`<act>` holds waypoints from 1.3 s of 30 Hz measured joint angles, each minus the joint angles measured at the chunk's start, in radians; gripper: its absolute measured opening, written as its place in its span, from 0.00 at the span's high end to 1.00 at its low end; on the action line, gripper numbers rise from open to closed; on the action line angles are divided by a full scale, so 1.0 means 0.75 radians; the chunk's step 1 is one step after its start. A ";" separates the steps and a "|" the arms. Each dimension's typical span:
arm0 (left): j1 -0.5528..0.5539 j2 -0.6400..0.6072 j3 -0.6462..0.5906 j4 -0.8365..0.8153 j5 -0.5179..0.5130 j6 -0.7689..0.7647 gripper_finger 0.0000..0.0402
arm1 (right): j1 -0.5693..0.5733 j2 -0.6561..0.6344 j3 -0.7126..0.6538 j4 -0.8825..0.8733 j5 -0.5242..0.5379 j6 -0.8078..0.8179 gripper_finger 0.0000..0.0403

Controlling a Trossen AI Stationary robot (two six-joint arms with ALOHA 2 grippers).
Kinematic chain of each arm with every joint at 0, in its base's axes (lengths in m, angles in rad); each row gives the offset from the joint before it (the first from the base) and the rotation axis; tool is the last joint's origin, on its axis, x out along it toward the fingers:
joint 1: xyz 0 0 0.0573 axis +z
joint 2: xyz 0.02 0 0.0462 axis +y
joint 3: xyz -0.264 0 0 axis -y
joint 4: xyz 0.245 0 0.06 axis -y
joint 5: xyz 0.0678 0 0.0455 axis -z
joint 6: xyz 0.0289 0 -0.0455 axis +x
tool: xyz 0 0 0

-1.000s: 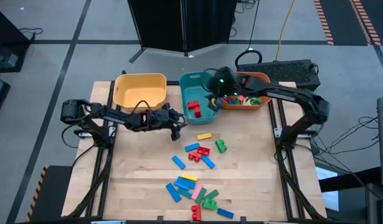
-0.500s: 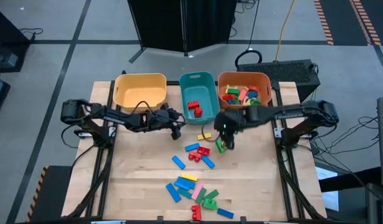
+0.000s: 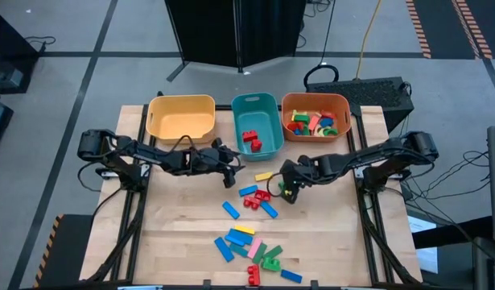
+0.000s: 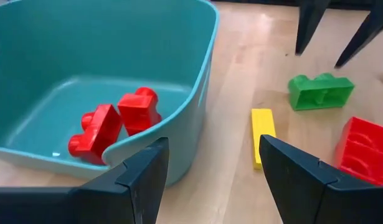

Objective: Sort blocks by size
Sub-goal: Put the green 2 stud game piece into the blue bin

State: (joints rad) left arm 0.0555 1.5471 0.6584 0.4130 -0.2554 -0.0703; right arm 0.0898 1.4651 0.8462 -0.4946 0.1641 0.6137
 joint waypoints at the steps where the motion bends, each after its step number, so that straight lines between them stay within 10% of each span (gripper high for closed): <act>1: -0.004 0.000 0.000 0.003 0.000 0.000 0.40 | 0.000 0.000 -0.025 0.043 -0.004 0.013 0.54; 24: -0.051 -0.001 0.000 0.007 0.000 -0.004 0.40 | -0.017 0.120 -0.161 0.360 0.021 0.066 0.54; 39: -0.051 -0.002 0.000 -0.002 -0.002 -0.005 0.40 | 0.023 0.056 -0.100 0.074 0.022 0.113 0.58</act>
State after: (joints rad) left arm 0.0170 1.5459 0.6582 0.4118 -0.2565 -0.0738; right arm 0.1070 1.5071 0.7710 -0.4390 0.1803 0.6981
